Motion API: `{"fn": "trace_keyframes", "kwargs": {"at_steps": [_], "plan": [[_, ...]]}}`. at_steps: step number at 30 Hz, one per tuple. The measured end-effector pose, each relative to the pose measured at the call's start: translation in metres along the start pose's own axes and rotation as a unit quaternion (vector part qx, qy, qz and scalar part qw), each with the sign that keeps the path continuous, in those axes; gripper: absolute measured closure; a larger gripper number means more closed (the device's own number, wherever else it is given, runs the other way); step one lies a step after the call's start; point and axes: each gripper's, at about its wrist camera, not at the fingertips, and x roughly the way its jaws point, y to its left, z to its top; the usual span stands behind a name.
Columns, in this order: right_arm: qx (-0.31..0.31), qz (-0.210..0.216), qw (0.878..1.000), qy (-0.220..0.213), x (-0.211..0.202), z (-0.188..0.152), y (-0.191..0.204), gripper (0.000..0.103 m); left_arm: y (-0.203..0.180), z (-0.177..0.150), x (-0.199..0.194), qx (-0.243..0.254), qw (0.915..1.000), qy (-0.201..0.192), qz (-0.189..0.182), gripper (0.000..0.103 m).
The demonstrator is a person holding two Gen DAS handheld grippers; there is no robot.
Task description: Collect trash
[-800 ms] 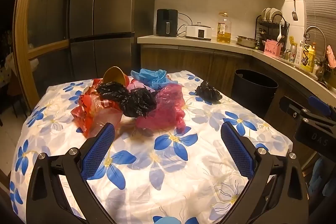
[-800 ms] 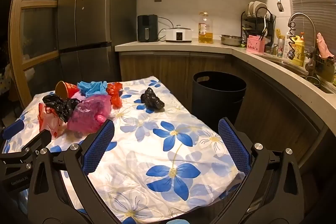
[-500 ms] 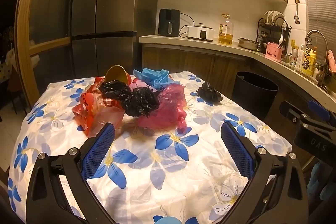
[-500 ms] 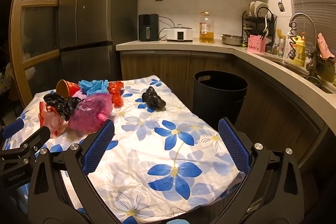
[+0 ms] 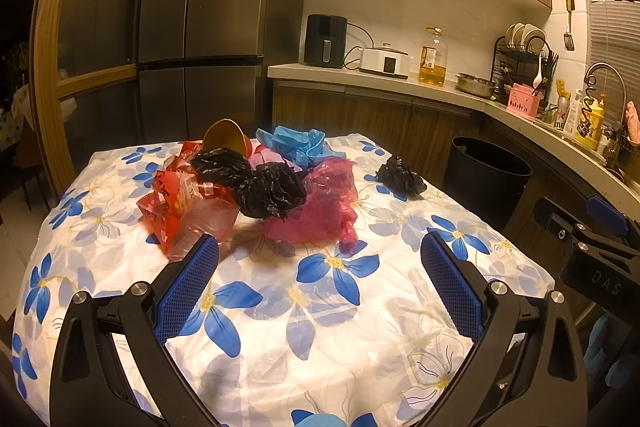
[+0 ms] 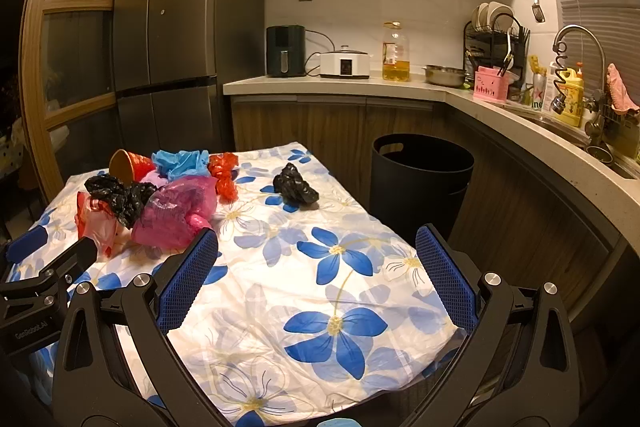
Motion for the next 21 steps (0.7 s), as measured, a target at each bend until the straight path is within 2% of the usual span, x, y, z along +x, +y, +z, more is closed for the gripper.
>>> {"fn": "trace_keyframes", "kwargs": {"at_steps": [21], "plan": [[0.002,0.001,1.0,0.0,-0.0002,0.0003,-0.001,0.005,-0.0001,0.0005,-0.0007,-0.004,1.0,0.0,0.0,0.006]]}}
